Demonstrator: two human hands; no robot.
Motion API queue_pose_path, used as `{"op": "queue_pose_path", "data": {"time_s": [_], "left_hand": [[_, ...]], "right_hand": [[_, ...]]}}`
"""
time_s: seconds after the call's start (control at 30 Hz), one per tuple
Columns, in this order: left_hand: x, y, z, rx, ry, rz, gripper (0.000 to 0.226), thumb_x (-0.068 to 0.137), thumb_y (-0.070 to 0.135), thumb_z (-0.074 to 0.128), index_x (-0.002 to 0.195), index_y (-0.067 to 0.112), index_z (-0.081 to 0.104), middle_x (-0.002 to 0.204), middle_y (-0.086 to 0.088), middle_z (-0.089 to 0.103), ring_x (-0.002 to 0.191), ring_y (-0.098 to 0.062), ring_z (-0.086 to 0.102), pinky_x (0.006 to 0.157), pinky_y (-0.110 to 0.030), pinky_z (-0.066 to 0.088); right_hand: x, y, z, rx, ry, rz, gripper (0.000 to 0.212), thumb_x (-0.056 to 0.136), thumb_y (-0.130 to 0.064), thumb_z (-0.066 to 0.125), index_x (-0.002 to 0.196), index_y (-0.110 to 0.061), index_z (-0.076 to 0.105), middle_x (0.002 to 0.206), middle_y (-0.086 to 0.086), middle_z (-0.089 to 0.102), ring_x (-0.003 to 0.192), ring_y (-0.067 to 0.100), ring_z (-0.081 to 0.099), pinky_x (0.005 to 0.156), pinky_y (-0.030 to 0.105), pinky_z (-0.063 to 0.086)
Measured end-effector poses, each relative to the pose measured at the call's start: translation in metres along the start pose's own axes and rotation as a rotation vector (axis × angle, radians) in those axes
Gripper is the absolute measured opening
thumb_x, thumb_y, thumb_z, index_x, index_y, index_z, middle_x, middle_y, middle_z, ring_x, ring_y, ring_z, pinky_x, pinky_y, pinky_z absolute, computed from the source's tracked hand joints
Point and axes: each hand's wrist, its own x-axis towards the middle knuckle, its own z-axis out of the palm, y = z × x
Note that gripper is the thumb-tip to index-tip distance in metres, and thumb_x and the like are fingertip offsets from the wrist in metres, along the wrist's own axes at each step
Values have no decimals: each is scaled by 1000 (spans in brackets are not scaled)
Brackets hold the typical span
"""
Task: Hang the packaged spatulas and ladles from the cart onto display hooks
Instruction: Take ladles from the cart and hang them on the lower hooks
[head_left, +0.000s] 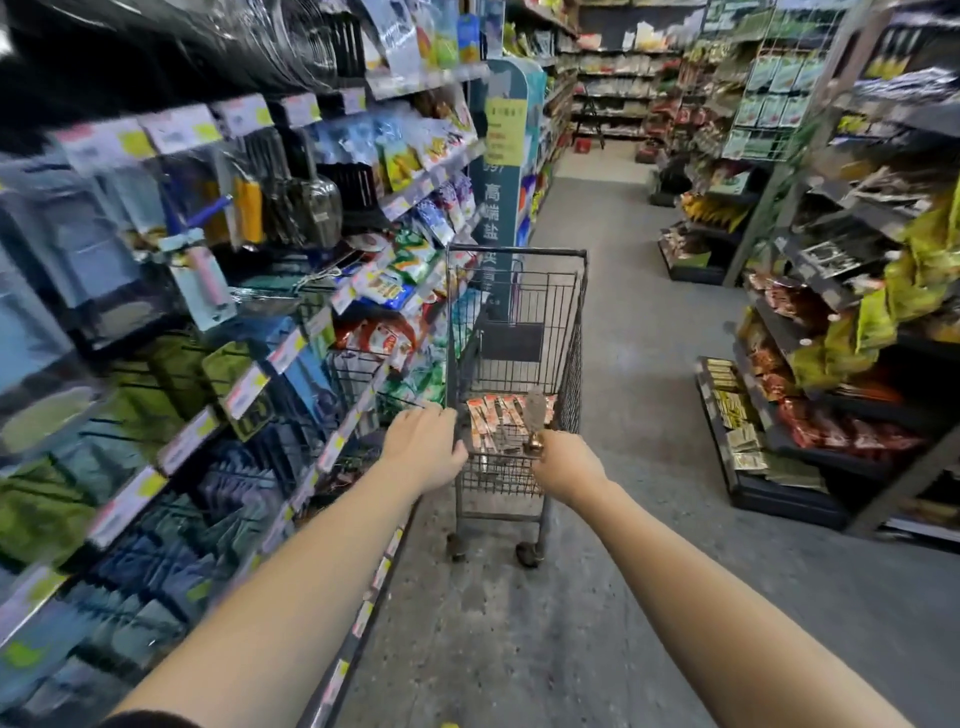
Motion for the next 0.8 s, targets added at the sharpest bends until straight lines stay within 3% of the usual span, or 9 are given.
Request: {"op": "queue_pose_path", "data": {"time_s": [0.1, 0.23, 0.37, 0.57, 0.8], "left_hand": [[70, -12, 26, -17, -35, 20, 51, 99, 44, 48, 140, 14, 53, 137, -10, 59, 123, -30, 58, 103, -43, 49], [147, -23, 50, -8, -119, 52, 51, 101, 43, 46, 143, 14, 52, 139, -11, 57, 126, -31, 57, 105, -44, 47], [214, -25, 74, 15, -170, 73, 51, 100, 43, 47, 142, 14, 52, 137, -11, 58, 124, -31, 58, 103, -43, 48], [304, -11, 119, 6, -237, 119, 48, 99, 42, 49, 136, 12, 53, 130, -11, 60, 118, -33, 60, 98, -44, 48], [405, 12, 186, 2, -370, 133, 47, 98, 39, 47, 135, 12, 55, 126, -11, 62, 112, -31, 62, 96, -43, 51]], "right_hand": [[64, 10, 12, 39, -16, 71, 41, 89, -14, 52, 129, -14, 63, 115, 12, 72, 100, 32, 69, 81, 38, 58], [134, 25, 27, 83, -85, 175, 31, 88, -21, 52, 113, -13, 67, 109, 13, 73, 94, 32, 68, 82, 39, 60], [190, 45, 38, 137, -106, 261, 41, 89, -19, 54, 127, -13, 66, 112, 15, 72, 99, 34, 69, 88, 40, 60], [281, 84, 62, 216, -112, 365, 33, 90, -20, 59, 122, -13, 65, 104, 12, 70, 89, 32, 71, 80, 44, 63], [392, 132, 96, 309, -148, 439, 32, 93, -18, 63, 123, -9, 58, 111, 12, 69, 91, 28, 64, 84, 43, 60]]}}
